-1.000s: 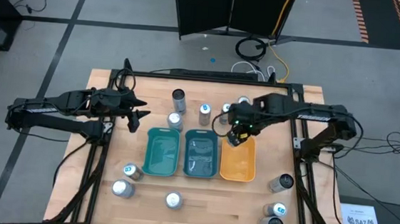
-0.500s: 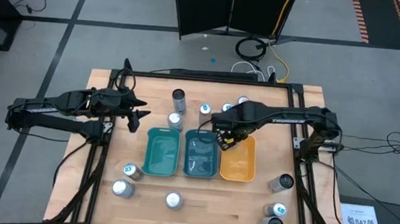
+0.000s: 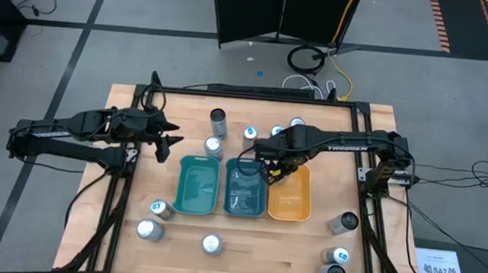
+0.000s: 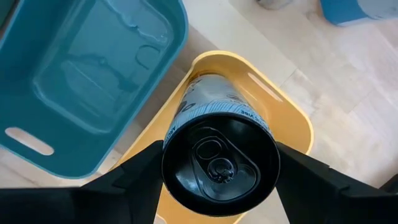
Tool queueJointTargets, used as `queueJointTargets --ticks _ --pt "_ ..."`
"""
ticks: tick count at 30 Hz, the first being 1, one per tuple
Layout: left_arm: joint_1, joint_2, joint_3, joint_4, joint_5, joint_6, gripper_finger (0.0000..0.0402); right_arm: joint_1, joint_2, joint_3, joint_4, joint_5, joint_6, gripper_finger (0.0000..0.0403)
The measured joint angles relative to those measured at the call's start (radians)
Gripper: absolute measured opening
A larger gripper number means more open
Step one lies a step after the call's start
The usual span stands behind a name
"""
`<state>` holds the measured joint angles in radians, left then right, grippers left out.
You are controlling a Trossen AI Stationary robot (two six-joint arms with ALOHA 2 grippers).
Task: Sort soda cans
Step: Put the white-blue soda can into the yellow bin
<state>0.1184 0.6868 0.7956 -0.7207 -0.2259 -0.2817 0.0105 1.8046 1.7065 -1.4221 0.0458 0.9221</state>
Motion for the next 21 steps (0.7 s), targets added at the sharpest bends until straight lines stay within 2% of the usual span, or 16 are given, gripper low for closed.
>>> queueJointTargets --ticks 11,21 --pt "0.000 0.000 0.000 0.001 0.000 0.000 0.0202 0.008 0.000 -0.011 -0.005 0.004 0.010 0.0295" --pt "0.000 0.000 0.000 0.001 0.000 0.000 0.0202 0.007 0.000 -0.011 0.003 0.002 0.032 0.0298"
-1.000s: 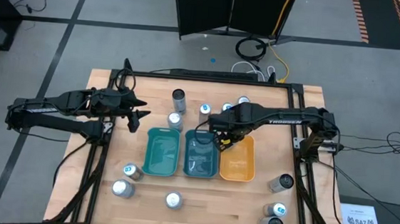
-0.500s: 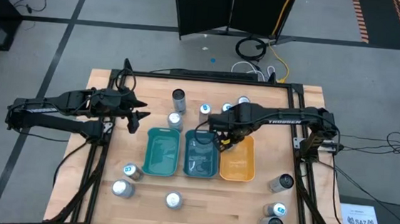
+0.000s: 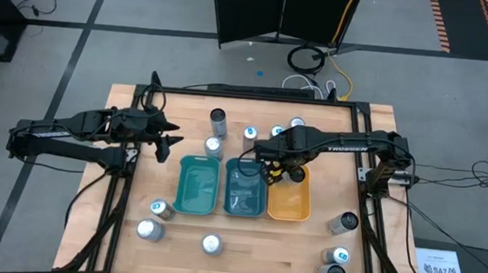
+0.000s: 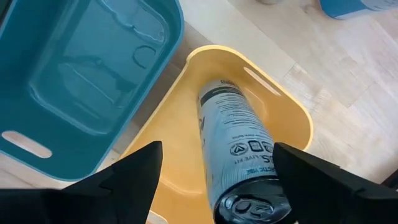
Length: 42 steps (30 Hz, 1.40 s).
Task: Sort soda cans
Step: Put the white-blue soda can into the yellow bin, then put the blue-white soda can into the green bin
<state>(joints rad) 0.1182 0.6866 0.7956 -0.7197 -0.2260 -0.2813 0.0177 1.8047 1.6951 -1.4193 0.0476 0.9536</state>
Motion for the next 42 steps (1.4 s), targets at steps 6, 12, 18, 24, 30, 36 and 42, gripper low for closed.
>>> queueJointTargets --ticks 6,12,18,24,30,36,42 --pt "0.000 0.000 0.000 0.000 0.000 0.000 0.0202 0.000 0.000 0.000 0.004 0.000 0.000 0.0298" --pt "0.000 0.000 0.000 0.000 0.000 0.000 0.0202 -0.001 0.000 0.000 0.007 0.006 -0.007 0.0299" --pt "0.000 0.000 0.000 0.001 0.000 0.000 0.0202 -0.010 -0.014 0.000 0.016 0.028 -0.021 0.0299" --pt "0.000 0.000 0.000 0.004 -0.001 0.000 0.0202 -0.025 -0.045 0.000 0.016 0.060 -0.023 0.0299" --pt "0.000 0.000 0.000 0.004 -0.001 0.000 0.0202 -0.038 -0.083 0.000 0.025 0.064 -0.023 0.0299" --pt "0.000 0.000 0.000 0.005 -0.001 0.000 0.0202 -0.039 -0.164 0.000 0.024 0.120 0.023 0.0299" --pt "0.000 0.000 0.000 0.005 -0.001 0.000 0.0202 -0.013 -0.262 0.002 -0.083 0.228 0.156 0.0299"
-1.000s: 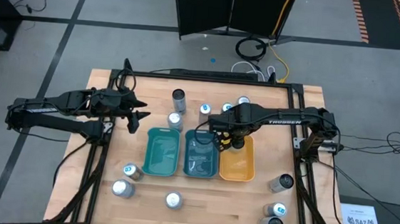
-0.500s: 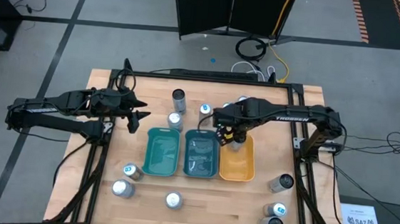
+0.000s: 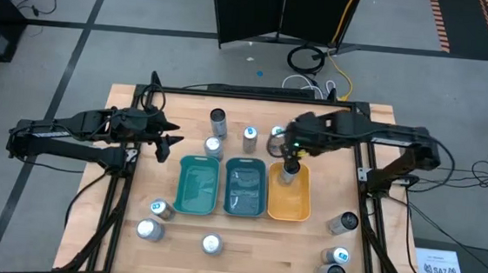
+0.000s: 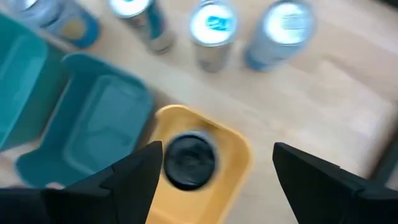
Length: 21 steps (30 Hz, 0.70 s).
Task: Sort soda cans
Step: Put the blue-white soda can into the green bin
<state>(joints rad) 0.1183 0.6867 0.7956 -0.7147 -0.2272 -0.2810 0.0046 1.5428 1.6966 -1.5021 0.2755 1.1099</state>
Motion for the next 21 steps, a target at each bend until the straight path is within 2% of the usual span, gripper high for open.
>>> queueJointTargets --ticks 2,4,10,12,17,21 --pt "0.000 0.000 0.000 0.000 0.000 0.000 0.0202 0.026 -0.022 -0.001 -0.070 0.041 0.060 0.0299" --pt "0.000 0.000 0.000 0.000 0.000 0.000 0.0202 0.050 -0.065 -0.045 -0.052 0.067 0.080 0.0299" --pt "0.000 0.000 0.000 0.004 0.000 0.000 0.0202 0.060 -0.256 -0.331 0.013 0.059 0.196 0.0299" --pt "0.000 0.000 0.000 0.004 0.000 0.000 0.0202 0.042 -0.338 -0.430 0.099 0.055 0.200 0.0299" --pt "0.000 0.000 0.000 0.004 -0.032 0.000 0.0202 -0.079 -0.518 -0.609 0.390 0.024 0.010 0.0299" --pt "0.000 0.000 0.000 0.030 -0.065 0.000 0.0202 -0.228 -0.561 -0.652 0.441 -0.041 -0.189 0.0299"
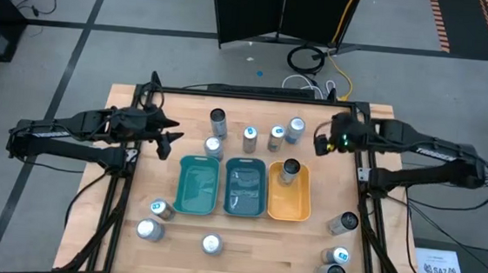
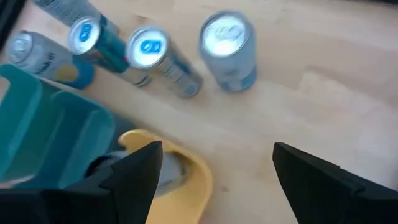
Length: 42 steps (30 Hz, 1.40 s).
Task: Sort soda cans
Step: Put the blue-white soda can into the green bin
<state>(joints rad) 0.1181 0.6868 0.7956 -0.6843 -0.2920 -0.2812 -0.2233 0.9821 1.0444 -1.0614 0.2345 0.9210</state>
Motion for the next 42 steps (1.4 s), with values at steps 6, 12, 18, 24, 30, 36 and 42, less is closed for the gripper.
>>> queueJointTargets --ticks 6,12,18,24,30,36,42 --pt "0.000 0.003 0.000 0.114 -0.006 -0.034 0.0202 -0.172 0.032 -0.001 0.032 -0.133 -0.279 0.0299" --pt "0.000 0.030 0.000 0.172 -0.030 -0.131 0.0202 -0.234 0.087 -0.001 0.071 -0.184 -0.434 0.0299" --pt "0.000 0.045 0.000 0.191 -0.031 -0.133 0.0202 -0.236 0.120 -0.001 0.071 -0.185 -0.462 0.0299" --pt "0.000 0.046 0.000 0.210 -0.032 -0.123 0.0202 -0.236 0.125 -0.001 0.070 -0.185 -0.436 0.0299" --pt "0.000 0.046 0.000 0.207 -0.055 -0.079 0.0208 -0.233 0.125 -0.001 0.070 -0.185 -0.358 0.0299" --pt "0.000 0.046 0.000 0.205 -0.162 -0.091 0.0295 -0.233 0.125 -0.001 0.069 -0.184 -0.305 0.0299" --pt "0.000 0.046 0.000 0.205 -0.166 -0.199 0.0374 -0.233 0.125 -0.001 0.069 -0.184 -0.275 0.0299"
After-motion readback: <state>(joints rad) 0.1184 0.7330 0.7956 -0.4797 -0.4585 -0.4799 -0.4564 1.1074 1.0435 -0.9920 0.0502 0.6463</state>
